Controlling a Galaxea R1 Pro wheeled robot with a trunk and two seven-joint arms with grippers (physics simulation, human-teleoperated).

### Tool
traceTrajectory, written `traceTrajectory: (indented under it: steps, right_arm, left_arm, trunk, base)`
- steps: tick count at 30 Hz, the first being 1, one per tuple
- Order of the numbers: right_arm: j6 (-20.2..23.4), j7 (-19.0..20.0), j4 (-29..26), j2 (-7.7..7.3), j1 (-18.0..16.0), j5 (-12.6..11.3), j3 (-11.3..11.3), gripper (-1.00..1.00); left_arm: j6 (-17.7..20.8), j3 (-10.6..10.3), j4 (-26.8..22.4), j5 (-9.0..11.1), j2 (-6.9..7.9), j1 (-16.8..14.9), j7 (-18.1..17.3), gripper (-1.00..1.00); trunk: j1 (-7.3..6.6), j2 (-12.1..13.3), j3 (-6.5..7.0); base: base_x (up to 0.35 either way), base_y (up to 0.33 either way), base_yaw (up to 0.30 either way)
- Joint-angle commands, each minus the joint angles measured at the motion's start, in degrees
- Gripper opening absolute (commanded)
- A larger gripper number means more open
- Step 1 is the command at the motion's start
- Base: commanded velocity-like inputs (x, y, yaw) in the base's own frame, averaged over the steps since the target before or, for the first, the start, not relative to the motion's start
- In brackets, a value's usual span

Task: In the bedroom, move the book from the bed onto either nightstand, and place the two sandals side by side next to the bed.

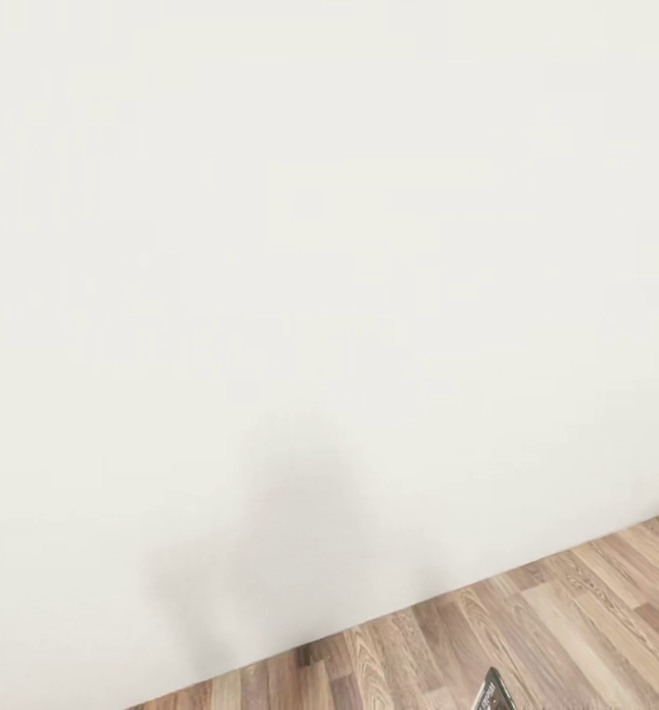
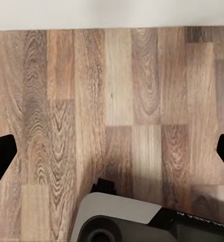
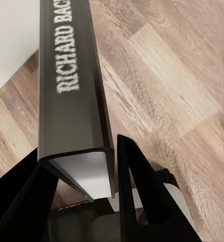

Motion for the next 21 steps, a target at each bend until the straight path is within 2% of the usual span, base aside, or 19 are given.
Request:
traceTrajectory:
  steps: [1, 8, 21]
  right_arm:
    - [-0.36, 0.38, 0.29, 0.03, -0.13, -0.39, 0.42, -1.0]
    - [-0.36, 0.38, 0.31, 0.03, -0.13, -0.39, 0.42, -1.0]
    - [-0.36, 0.38, 0.29, 0.03, -0.13, -0.39, 0.42, -1.0]
  left_arm:
    - [-0.18, 0.16, 0.03, 0.09, 0.0, -0.04, 0.03, 1.0]
    - [-0.18, 0.15, 0.03, 0.09, 0.0, -0.03, 0.03, 1.0]
    - [-0.35, 0.12, 0.03, 0.09, 0.0, -0.03, 0.03, 1.0]
  trunk:
    - [0.03, -0.11, -0.11]
    - [0.03, -0.11, -0.11]
    - [0.03, -0.11, -0.11]
  base:
    - [0.127, 0.0, -0.3]
    - [0.227, 0.0, -0.3]
    - [0.017, 0.0, -0.3]
